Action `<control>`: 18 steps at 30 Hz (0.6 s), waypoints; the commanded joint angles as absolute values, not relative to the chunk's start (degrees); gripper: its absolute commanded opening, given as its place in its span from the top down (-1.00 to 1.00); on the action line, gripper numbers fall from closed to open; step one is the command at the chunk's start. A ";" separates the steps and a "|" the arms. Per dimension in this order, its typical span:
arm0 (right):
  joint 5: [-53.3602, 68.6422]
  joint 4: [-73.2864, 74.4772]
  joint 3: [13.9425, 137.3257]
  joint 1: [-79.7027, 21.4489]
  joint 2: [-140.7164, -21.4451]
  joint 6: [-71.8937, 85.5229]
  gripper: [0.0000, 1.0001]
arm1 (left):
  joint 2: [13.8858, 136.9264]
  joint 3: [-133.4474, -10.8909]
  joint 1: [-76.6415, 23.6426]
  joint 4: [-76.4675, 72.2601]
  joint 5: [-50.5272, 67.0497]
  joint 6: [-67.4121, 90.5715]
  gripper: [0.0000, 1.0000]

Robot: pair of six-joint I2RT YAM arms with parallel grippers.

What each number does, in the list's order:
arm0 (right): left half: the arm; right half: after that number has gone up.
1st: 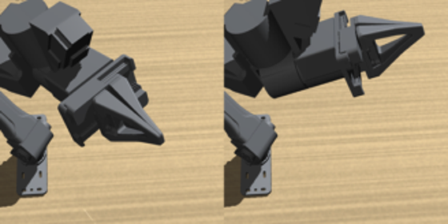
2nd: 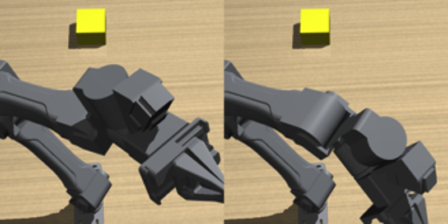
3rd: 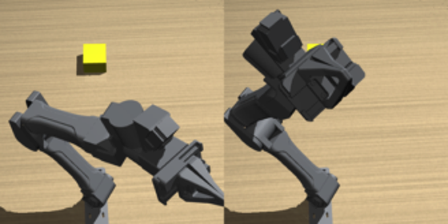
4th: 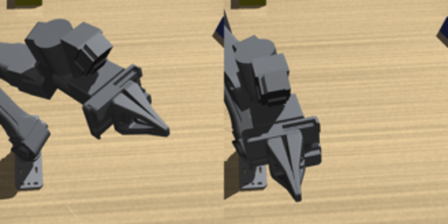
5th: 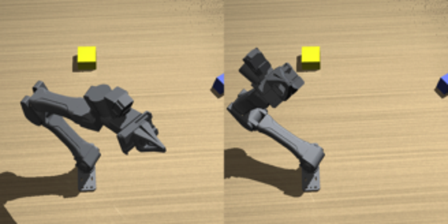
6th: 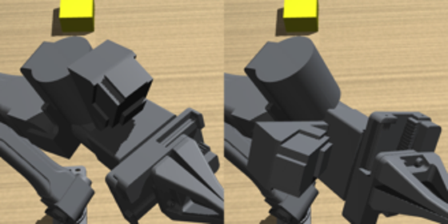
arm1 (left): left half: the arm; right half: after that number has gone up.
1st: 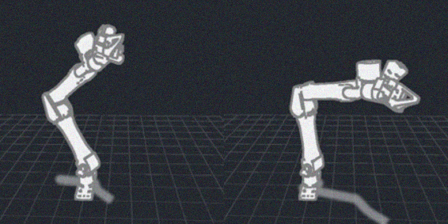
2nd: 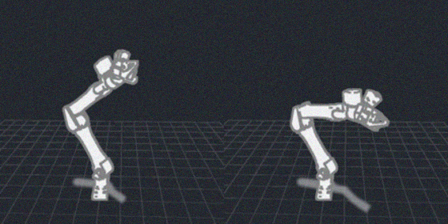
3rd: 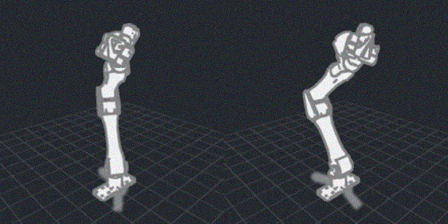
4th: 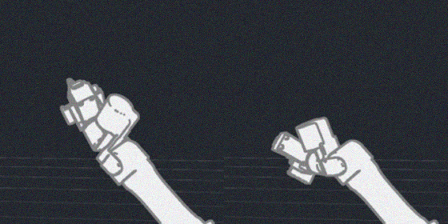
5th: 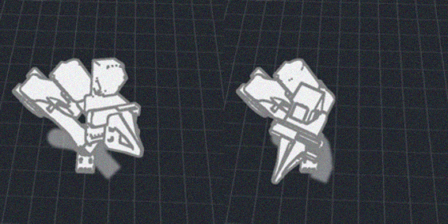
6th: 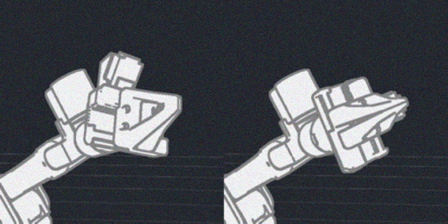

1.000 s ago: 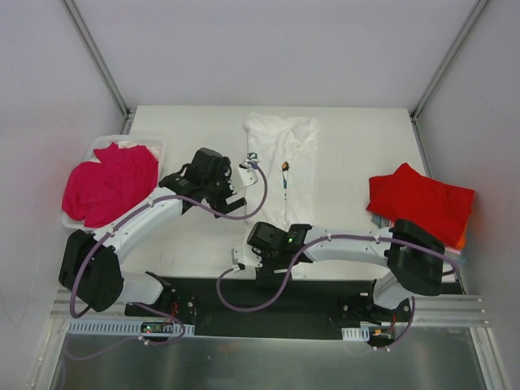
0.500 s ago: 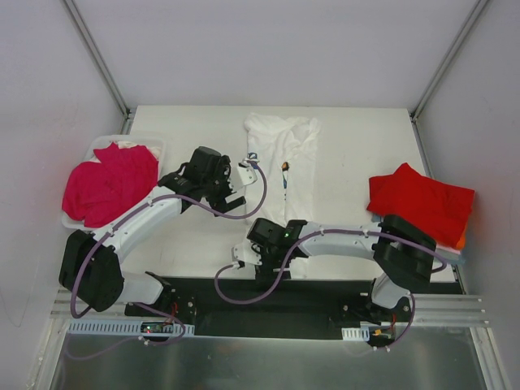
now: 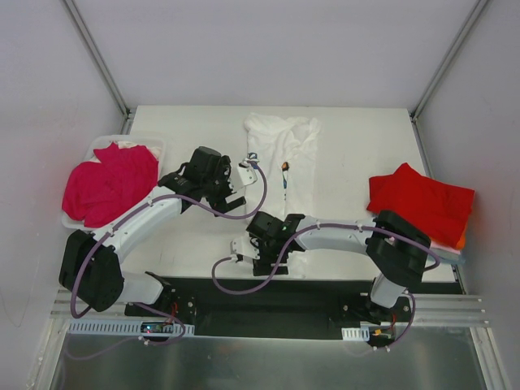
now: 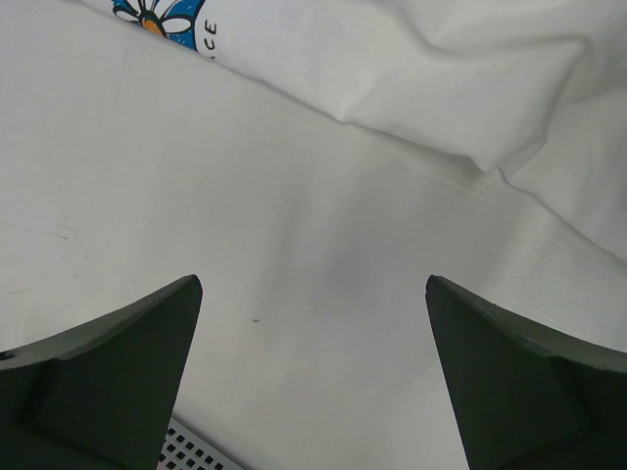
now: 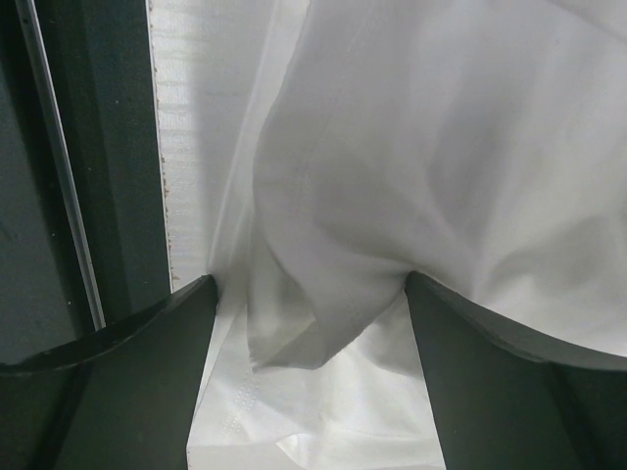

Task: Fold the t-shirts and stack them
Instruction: Grab the bottom of the folded rectangular tshirt with right arm

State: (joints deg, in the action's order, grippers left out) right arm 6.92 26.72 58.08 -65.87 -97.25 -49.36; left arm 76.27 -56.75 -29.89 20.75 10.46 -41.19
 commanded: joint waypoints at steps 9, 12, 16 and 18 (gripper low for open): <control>9.84 24.52 58.54 -65.57 -99.05 -49.13 -0.19 | 74.44 -56.51 -29.44 19.86 11.52 -41.48 -0.99; 9.84 24.00 57.75 -65.65 -99.14 -48.78 0.06 | 74.00 -56.51 -29.44 19.86 10.81 -41.57 -0.99; 10.55 24.26 57.39 -65.57 -100.02 -47.90 0.56 | 73.92 -56.51 -29.44 19.86 10.02 -41.57 -0.99; 11.07 24.34 57.22 -65.65 -100.11 -47.37 0.80 | 73.83 -56.51 -29.27 19.86 9.76 -41.57 -0.98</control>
State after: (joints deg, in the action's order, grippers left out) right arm 6.90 23.14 58.11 -65.28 -97.95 -48.82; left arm 75.88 -56.73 -29.89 20.73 9.98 -41.17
